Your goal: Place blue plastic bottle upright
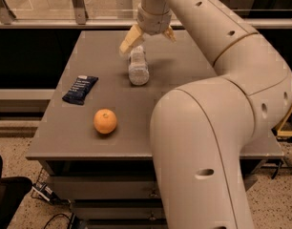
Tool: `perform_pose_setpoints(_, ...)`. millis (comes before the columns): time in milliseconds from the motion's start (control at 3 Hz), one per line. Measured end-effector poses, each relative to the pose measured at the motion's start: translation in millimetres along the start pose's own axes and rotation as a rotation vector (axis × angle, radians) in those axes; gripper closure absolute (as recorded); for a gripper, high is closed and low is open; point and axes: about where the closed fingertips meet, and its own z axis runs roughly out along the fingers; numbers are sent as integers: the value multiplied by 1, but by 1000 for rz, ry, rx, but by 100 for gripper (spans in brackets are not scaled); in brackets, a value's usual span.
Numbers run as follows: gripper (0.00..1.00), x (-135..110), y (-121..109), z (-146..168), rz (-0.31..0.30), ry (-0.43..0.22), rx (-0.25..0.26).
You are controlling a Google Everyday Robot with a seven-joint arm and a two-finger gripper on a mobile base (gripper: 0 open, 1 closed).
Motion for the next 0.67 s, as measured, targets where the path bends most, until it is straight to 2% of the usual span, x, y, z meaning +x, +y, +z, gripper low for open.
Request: perform_pose_setpoints(667, 0, 6, 18, 27, 44, 91, 14)
